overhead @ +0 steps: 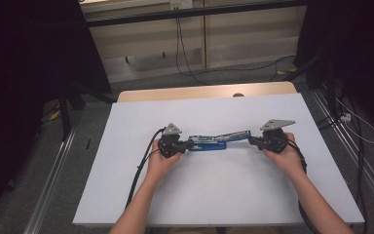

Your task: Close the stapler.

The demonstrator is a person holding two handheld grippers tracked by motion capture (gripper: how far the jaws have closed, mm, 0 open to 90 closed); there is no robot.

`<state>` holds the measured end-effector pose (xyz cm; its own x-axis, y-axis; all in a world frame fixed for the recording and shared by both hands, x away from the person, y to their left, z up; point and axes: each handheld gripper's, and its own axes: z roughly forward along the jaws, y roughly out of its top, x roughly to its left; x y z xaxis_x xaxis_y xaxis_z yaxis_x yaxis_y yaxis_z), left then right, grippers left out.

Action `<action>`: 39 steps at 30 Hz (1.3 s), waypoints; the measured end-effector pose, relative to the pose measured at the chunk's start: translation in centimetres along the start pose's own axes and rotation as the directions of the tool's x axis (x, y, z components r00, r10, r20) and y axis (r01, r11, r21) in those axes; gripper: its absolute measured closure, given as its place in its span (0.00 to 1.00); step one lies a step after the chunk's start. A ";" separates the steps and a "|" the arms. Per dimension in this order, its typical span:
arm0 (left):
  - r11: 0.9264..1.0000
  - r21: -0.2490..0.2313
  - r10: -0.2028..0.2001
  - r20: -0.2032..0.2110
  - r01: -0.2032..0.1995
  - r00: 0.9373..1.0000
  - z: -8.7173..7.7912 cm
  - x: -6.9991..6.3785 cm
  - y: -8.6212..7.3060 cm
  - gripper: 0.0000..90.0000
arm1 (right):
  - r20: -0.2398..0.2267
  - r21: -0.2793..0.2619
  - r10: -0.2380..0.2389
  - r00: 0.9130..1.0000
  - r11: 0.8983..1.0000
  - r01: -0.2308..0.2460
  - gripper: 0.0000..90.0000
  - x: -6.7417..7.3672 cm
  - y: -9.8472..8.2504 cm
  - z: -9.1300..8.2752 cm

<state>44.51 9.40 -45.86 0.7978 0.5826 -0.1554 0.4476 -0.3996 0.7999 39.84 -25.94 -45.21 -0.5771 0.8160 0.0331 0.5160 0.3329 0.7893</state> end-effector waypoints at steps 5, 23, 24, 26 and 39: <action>1.000 0.000 0.000 0.000 0.000 1.000 0.0 0.0 0.0 1.00 | -0.008 -0.015 -0.008 1.000 1.000 0.008 1.00 0.4 0.5 0.4; 1.000 -0.003 -0.021 0.049 0.021 0.999 -0.6 0.0 0.1 0.95 | -0.063 -0.021 0.006 0.998 1.000 -0.008 0.97 1.2 0.2 1.0; 1.000 -0.006 -0.020 0.051 0.020 0.999 -0.6 0.0 0.2 0.93 | -0.069 -0.026 0.015 0.997 1.000 -0.017 0.96 1.2 0.1 0.9; 1.000 -0.017 -0.023 0.059 0.024 0.998 -0.8 -0.1 0.3 0.90 | -0.076 -0.032 0.024 0.997 0.999 -0.027 0.92 1.3 0.0 0.7; 0.998 -0.054 -0.032 0.025 0.033 0.999 -3.6 -0.3 0.3 0.46 | -0.085 -0.089 0.023 0.996 0.996 -0.031 0.58 2.2 -0.3 -1.6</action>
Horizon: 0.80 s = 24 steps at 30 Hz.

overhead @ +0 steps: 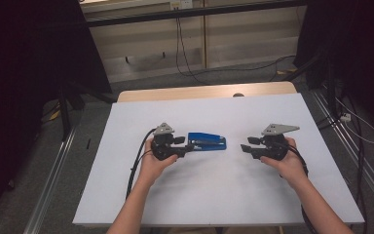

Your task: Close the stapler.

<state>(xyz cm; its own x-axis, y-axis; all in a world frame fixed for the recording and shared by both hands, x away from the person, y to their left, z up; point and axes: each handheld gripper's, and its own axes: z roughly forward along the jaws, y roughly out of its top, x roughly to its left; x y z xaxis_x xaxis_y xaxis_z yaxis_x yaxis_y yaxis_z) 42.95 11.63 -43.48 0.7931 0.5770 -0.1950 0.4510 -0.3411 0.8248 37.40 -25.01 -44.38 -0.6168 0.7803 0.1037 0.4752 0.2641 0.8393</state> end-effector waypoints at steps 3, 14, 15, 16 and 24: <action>1.000 0.008 0.010 -0.021 -0.010 1.000 -0.8 -0.1 -0.1 0.35 | -0.007 -0.005 -0.011 1.000 1.000 0.011 0.51 0.5 -0.1 -0.4; 0.999 0.015 0.034 -0.039 -0.033 0.999 -2.7 -0.3 -0.8 0.21 | -0.008 -0.019 -0.002 1.000 1.000 0.001 0.35 1.4 -1.7 -2.6; 0.999 0.012 0.035 -0.041 -0.035 0.999 -2.9 -0.2 -0.9 0.21 | -0.008 -0.020 0.002 1.000 1.000 -0.002 0.33 1.4 -1.9 -2.8; 0.999 0.014 0.033 -0.040 -0.032 0.999 -3.2 -0.2 -1.0 0.20 | -0.004 -0.021 0.004 1.000 1.000 -0.004 0.32 1.4 -2.0 -2.9; 0.999 -0.007 0.036 -0.043 -0.037 0.998 -5.2 -0.3 -2.0 0.15 | 0.005 -0.020 0.009 1.000 1.000 -0.009 0.26 1.8 -3.3 -4.5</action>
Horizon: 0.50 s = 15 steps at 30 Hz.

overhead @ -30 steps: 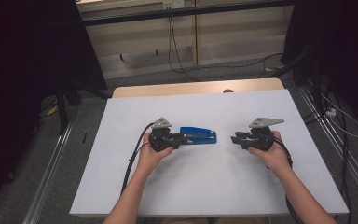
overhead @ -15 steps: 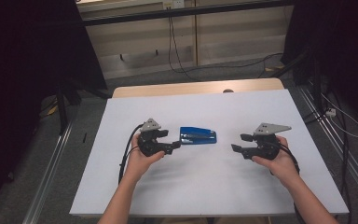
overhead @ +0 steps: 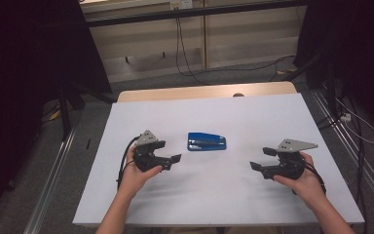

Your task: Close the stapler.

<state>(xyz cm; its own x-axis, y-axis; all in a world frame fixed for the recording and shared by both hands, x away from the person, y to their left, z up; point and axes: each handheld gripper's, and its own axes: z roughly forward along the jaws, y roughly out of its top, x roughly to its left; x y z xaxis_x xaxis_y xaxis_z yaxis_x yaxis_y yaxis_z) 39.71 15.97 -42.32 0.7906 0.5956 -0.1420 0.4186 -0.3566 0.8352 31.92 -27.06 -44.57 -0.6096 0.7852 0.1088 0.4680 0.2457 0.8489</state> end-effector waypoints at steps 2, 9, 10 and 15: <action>1.000 -0.007 0.001 -0.005 -0.001 1.000 -0.4 0.1 -0.2 0.13 | 0.001 -0.002 -0.003 1.000 1.000 0.003 0.25 0.1 -0.2 -0.3; 1.000 -0.020 -0.011 -0.017 0.011 1.000 -1.8 0.4 -1.0 0.12 | 0.003 0.012 -0.007 1.000 1.000 0.007 0.22 0.5 -1.1 -1.1; 1.000 -0.022 -0.013 -0.020 0.012 1.000 -1.9 0.5 -1.2 0.12 | 0.002 0.015 -0.011 1.000 1.000 0.011 0.22 0.5 -1.2 -1.2; 1.000 -0.018 -0.019 -0.030 0.019 0.999 -2.9 0.7 -2.0 0.12 | -0.004 0.014 -0.029 1.000 0.999 0.029 0.20 1.0 -1.5 -1.7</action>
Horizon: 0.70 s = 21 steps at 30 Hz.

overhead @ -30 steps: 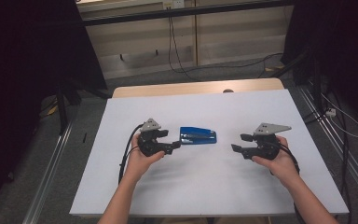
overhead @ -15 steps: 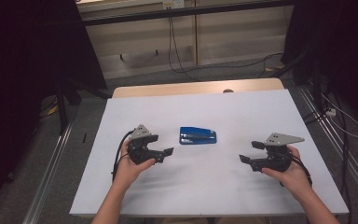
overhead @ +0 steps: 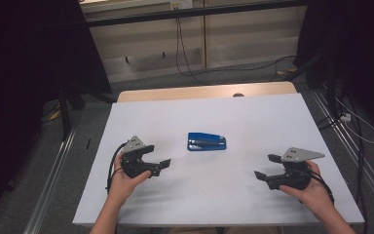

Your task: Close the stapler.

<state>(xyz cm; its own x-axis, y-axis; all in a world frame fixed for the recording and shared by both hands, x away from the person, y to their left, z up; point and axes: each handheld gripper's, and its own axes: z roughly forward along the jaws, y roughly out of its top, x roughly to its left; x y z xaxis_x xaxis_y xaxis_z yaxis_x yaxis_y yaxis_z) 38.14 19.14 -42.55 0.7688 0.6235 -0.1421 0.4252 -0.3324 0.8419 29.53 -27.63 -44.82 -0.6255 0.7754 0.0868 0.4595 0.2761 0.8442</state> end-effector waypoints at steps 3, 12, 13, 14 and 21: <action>1.000 0.006 -0.002 0.003 0.002 1.000 -0.5 0.0 -0.4 0.12 | 0.005 -0.005 -0.002 1.000 1.000 0.002 0.20 0.1 -0.2 -0.4; 1.000 0.015 0.006 -0.007 -0.006 1.000 -1.8 0.0 -1.5 0.12 | 0.005 -0.008 -0.002 1.000 1.000 0.002 0.20 0.3 -1.0 -1.1; 1.000 0.019 0.005 -0.009 -0.005 1.000 -1.9 0.1 -1.7 0.12 | 0.007 -0.008 0.000 1.000 1.000 0.000 0.21 0.4 -1.1 -1.2; 1.000 0.026 0.007 -0.016 -0.006 1.000 -2.1 0.2 -2.0 0.12 | 0.006 -0.010 -0.003 1.000 1.000 0.003 0.20 0.4 -1.1 -1.3; 1.000 0.025 -0.005 -0.030 0.005 1.000 -3.1 0.5 -2.8 0.11 | 0.013 -0.012 0.004 1.000 1.000 -0.004 0.20 0.2 -1.5 -1.9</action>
<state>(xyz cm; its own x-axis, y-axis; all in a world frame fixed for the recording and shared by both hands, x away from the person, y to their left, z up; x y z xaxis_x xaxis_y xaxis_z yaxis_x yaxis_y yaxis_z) 35.81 22.59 -43.33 0.7522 0.6459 -0.1303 0.4408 -0.3464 0.8280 27.50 -28.95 -45.07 -0.6152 0.7839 0.0837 0.4547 0.2661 0.8500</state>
